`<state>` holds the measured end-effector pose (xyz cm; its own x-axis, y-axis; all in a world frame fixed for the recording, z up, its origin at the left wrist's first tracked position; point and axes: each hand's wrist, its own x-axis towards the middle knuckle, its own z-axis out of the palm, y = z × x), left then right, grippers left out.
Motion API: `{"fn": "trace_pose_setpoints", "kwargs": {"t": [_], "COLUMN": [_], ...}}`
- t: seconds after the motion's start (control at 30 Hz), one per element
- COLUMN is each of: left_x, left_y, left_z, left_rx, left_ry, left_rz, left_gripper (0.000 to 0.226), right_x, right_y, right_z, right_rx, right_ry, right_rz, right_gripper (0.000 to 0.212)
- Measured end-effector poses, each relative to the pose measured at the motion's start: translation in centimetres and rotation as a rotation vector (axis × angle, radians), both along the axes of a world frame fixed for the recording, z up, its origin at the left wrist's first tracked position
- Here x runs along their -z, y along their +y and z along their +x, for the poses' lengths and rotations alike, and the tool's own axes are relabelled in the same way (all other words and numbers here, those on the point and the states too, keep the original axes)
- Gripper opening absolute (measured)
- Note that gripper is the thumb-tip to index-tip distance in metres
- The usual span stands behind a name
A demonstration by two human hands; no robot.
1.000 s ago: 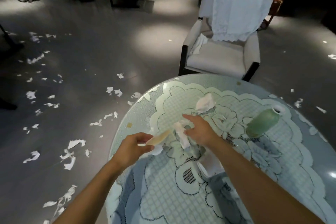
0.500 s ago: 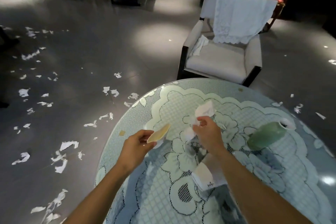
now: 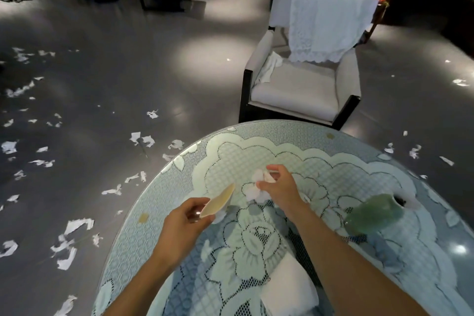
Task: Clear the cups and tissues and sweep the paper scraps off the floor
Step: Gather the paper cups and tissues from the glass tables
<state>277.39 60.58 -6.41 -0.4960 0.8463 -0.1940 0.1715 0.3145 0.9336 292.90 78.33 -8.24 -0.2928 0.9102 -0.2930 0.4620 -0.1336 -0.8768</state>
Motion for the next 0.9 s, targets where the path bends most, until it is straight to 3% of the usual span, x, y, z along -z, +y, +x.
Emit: {"fn": "trace_pose_setpoints", "kwargs": {"t": [0.1, 0.4, 0.5, 0.67, 0.8, 0.9], "left_x": [-0.4, -1.3, -1.4, -1.3, -1.0, -0.7], "left_y": [-0.2, -1.7, -2.3, -2.8, -2.9, -3.3], "left_z": [0.4, 6.8, 9.2, 12.5, 14.0, 14.8], "left_rx": [0.000, 0.084, 0.130, 0.265, 0.401, 0.472], "left_ry": [0.014, 0.010, 0.072, 0.328, 0.503, 0.483], "left_rz": [-0.002, 0.055, 0.072, 0.109, 0.059, 0.012], "left_gripper": [0.030, 0.028, 0.039, 0.040, 0.035, 0.038], "right_x": [-0.9, -6.6, -7.4, -5.8, -2.7, -0.7], "right_y": [-0.7, -5.6, -8.4, -13.0, -15.5, -17.1], "right_z": [0.7, 8.4, 11.7, 17.6, 20.2, 20.3], "right_rx": [0.023, 0.072, 0.088, 0.047, 0.052, 0.016], "right_ry": [0.059, 0.055, 0.018, -0.145, -0.399, -0.494], "right_rz": [0.002, 0.001, 0.009, 0.112, 0.181, 0.147], "right_gripper": [0.046, 0.017, 0.016, 0.037, 0.033, 0.029]}}
